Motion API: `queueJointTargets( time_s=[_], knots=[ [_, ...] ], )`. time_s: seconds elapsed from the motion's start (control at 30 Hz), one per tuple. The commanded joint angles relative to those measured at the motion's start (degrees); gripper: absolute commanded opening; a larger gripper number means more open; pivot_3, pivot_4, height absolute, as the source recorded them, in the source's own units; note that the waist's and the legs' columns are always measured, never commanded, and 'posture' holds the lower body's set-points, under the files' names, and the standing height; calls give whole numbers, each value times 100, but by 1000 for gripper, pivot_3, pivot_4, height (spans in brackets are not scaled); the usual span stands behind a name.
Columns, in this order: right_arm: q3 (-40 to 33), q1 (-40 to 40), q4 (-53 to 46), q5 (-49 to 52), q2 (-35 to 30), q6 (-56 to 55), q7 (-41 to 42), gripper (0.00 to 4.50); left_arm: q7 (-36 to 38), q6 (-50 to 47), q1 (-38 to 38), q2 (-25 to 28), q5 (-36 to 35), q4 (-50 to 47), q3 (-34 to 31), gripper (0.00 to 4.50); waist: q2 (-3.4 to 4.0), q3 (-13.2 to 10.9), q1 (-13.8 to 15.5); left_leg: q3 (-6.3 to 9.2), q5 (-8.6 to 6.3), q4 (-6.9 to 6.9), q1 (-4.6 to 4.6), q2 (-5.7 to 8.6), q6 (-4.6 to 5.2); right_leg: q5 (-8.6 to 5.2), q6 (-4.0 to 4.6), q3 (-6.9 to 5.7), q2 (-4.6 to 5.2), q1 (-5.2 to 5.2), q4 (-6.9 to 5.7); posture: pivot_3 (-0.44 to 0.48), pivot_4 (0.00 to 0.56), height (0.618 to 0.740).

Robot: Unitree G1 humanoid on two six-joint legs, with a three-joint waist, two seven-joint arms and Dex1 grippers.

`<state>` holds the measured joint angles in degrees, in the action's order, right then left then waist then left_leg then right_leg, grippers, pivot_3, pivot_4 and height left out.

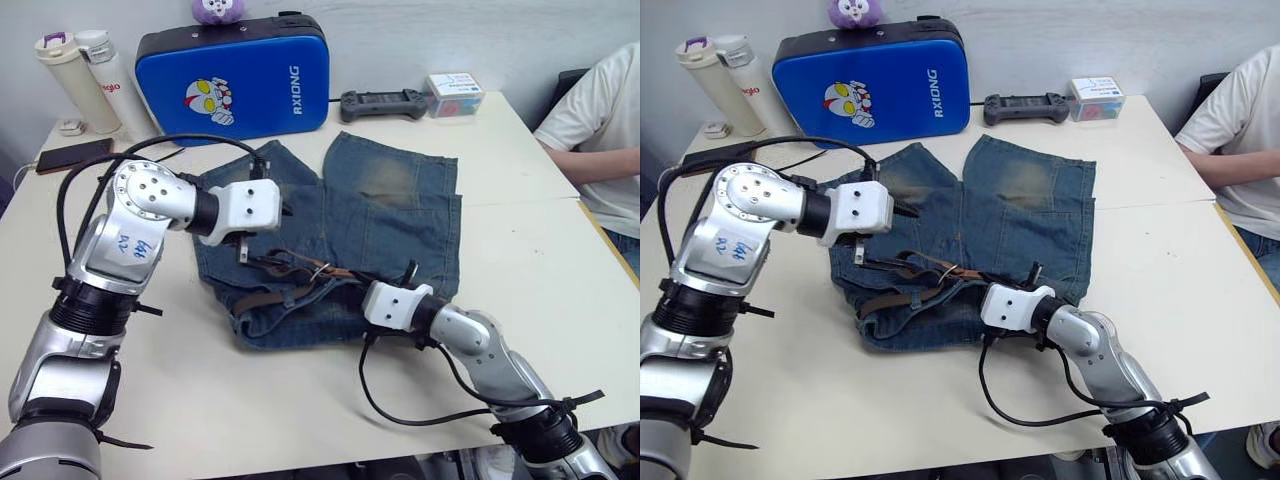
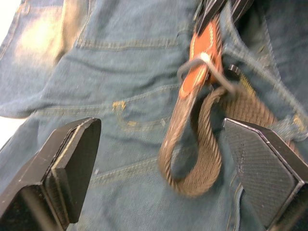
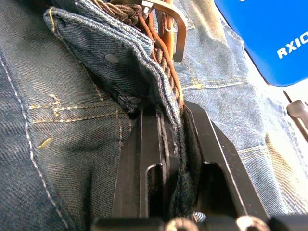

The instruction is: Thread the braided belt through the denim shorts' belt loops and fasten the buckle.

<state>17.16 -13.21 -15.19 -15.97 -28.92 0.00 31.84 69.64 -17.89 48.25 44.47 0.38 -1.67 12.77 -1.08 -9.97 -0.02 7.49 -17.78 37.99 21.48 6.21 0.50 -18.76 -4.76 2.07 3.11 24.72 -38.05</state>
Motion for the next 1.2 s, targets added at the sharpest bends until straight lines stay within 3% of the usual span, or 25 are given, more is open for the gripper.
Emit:
queueJointTargets(
  time_s=[0.03, 0.27, 0.47, 0.6, 0.67, 0.73, 0.83, 0.87, 1.2],
  knots=[
    [-130, -55, -204, 63, 35, -12, 5, 0, -2, 362, -63, 252, 184, 70, -6, 4466, 0, 0, -2, 0, 0, 0, 0, 0, 0, 0, 0, 0, 0, 0, 0, 0, 150, 740],
    [-139, -64, -215, 75, 54, 12, 21, 0, -191, 777, -201, 252, 458, 451, 69, 4466, 0, 0, -1, 0, 0, -2, 0, 1, 0, 0, 0, 0, 0, 0, 0, 0, 150, 740],
    [-137, -54, -235, 75, 59, 33, 25, 0, -433, 435, -160, 11, 457, 492, 32, 4466, 0, 0, -2, 0, 0, -1, 0, 1, 0, 0, 0, 1, 0, 0, -1, 0, 150, 740],
    [-140, -62, -242, 73, 72, 51, 24, 0, -454, 330, -187, 16, 520, 455, 97, 3436, 0, 0, -3, 0, 0, -2, 0, 0, 0, 0, 0, 1, 0, 2, -2, 0, 150, 740],
    [-139, -71, -247, 70, 84, 65, 23, 0, -461, 311, -194, 23, 552, 455, 108, 2383, 0, 0, -2, 0, 0, -2, 0, 0, 0, 0, 0, 0, 0, 1, -1, 0, 150, 740],
    [-136, -98, -254, 71, 101, 87, 23, 0, -488, 309, -208, 12, 610, 480, 131, 1718, 0, 0, -2, 0, 0, -2, 0, 0, 0, 0, 0, 0, 0, 1, -1, 0, 150, 740],
    [-136, -140, -271, 75, 119, 119, 34, 0, -533, 325, -244, -49, 679, 513, 180, 265, 0, 0, -2, 0, 0, -2, 0, 0, 0, 0, 0, 1, 0, 1, -2, 0, 150, 740],
    [-137, -151, -281, 78, 121, 132, 39, 0, -551, 326, -259, -79, 686, 512, 190, 49, 0, 0, -2, 0, 0, -2, 0, 0, 0, 0, 0, 0, 0, 1, -2, 0, 150, 740],
    [-152, -154, -310, 89, 121, 170, 44, 0, -643, 230, -242, -256, 665, 512, 114, 49, 0, 0, -3, -1, 0, -1, 0, 0, 0, 0, 0, 0, 0, 1, -2, 0, 150, 740]
  ],
)
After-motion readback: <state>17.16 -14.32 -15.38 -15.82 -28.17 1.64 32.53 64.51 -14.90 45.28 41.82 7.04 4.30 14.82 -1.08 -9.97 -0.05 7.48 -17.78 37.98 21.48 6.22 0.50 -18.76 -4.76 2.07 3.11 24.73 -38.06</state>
